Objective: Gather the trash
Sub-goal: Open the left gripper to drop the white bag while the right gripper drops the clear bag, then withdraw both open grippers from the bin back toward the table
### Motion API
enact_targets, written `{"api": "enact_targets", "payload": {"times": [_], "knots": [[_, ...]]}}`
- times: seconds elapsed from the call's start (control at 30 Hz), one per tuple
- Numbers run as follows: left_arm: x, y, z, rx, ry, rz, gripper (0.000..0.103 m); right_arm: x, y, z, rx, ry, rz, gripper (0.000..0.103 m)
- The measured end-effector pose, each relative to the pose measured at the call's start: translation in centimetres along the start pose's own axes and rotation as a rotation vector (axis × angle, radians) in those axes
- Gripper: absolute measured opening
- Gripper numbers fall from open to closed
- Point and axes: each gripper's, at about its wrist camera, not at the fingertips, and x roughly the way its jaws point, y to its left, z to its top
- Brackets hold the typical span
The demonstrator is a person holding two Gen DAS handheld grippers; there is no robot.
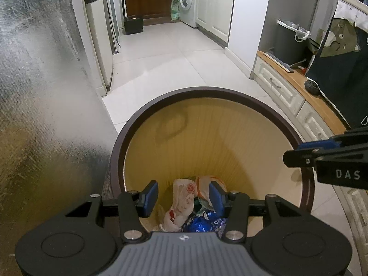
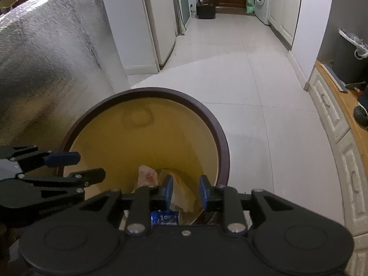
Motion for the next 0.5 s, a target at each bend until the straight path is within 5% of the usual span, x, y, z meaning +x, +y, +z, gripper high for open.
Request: {"api": "enact_targets", "payload": {"times": [0.37, 0.5], "knots": [[-2.1, 0.8, -1.4, -0.033, 0.000, 0.012, 0.051, -2.0, 0.3, -1.7, 0.018, -0.026, -0.009, 0.042], [-3.0, 0.8, -1.7, -0.030, -0.011, 0.019, 0.061, -2.8, 0.1, -2.3, 0.026, -0.030, -0.019, 0.044]]}}
